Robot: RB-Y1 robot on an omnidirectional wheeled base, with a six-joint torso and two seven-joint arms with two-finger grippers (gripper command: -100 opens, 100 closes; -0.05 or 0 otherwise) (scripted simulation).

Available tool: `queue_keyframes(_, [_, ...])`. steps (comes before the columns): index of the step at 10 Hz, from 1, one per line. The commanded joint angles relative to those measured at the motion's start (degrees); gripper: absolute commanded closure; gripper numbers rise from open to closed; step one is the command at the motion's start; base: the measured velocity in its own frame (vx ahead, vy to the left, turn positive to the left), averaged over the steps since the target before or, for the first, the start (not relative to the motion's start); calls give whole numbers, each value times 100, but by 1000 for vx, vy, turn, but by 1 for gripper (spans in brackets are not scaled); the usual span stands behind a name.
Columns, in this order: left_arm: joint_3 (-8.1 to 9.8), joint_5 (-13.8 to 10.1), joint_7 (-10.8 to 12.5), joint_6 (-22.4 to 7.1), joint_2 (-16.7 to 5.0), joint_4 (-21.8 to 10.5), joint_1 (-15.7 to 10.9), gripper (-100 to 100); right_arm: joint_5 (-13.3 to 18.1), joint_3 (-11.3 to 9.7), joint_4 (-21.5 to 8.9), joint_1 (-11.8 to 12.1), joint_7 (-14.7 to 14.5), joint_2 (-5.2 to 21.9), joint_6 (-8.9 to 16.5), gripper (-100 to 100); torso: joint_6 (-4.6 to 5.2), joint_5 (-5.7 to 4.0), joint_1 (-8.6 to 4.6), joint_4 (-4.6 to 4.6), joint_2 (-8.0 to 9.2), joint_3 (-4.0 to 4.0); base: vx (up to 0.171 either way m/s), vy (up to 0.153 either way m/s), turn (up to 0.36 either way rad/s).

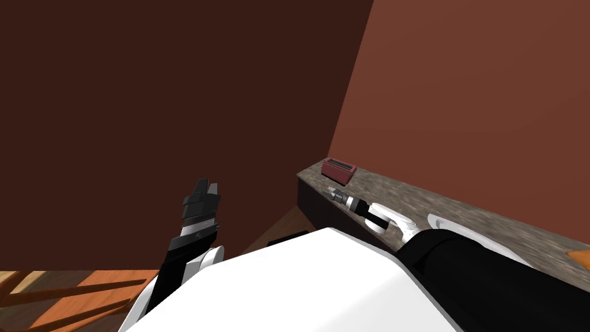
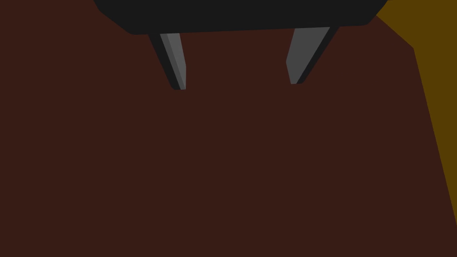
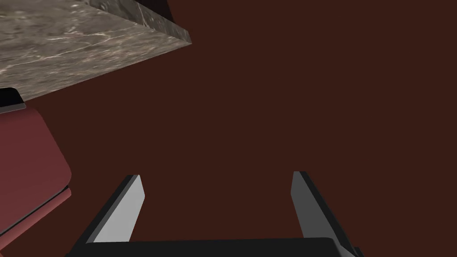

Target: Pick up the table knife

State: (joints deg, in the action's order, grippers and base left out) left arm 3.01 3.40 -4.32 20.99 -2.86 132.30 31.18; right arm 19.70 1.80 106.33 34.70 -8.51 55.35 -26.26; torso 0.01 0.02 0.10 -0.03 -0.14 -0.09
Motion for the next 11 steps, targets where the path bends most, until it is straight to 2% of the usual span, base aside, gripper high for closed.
queue_keyframes(1, [0, 0, 0, 0, 0, 0, 0, 0, 25, 25, 12, 123, -1, 286, 28, -100, 0, 0, 0, 0, 0, 0, 47, 10, 66])
queue_keyframes(2, [0, 0, 0, 0, 0, 0, 1, 0, 25, 25, 12, 123, -1, 339, 28, -100, 4, 1, 0, 1, 3, 1, 22, 6, -17])
queue_keyframes(3, [0, 0, 0, 0, 0, 0, 0, 0, 76, -19, -172, 207, -19, 572, 20, -100, 5, 0, 0, 2, 11, 6, 28, 23, 104])
queue_keyframes(4, [0, 0, 0, 0, 0, 0, 0, 0, 76, -19, -172, 207, -19, 708, 20, -100, 1, 1, 4, 2, 10, 6, 33, 15, 80])
queue_keyframes(5, [0, 0, 0, 0, 0, 0, 0, 0, 113, -73, -356, 293, -38, 916, 13, -100, 3, 1, 2, 2, 9, 5, 54, 4, 126])
queue_keyframes(6, [0, 0, 0, 0, 0, 0, 0, 0, 113, -73, -356, 293, -38, 1071, 13, -100, 2, 0, -2, 1, 3, 2, 48, -3, 50])
queue_keyframes(7, [1, 0, 0, 0, 0, 0, 1, 0, 136, -136, -539, 382, -57, 1262, 6, -100, 4, 0, -4, 1, 3, 2, 46, 5, 116])
queue_keyframes(8, [0, 0, 0, 0, 0, 0, 0, 0, 136, -136, -539, 382, -57, 1426, 6, -100, 2, 0, -2, 1, 3, 2, 33, 1, 55])
queue_keyframes(9, [1, 0, 0, 0, 0, 0, 1, 0, 146, -209, -720, 474, -76, 1608, 1, -100, 4, -1, -3, 1, 7, 4, 36, 3, 82])
queue_keyframes(10, [0, 0, 0, 0, 0, 0, 0, 0, 146, -209, -720, 474, -76, 1770, 1, -100, 3, -1, -3, 2, 7, 4, 29, 2, 46])
queue_keyframes(11, [1, 0, 0, 0, 0, 0, 0, 0, 142, -292, -897, 569, -94, 1942, -3, -100, 5, 0, -2, 2, 10, 6, 31, 2, 85])
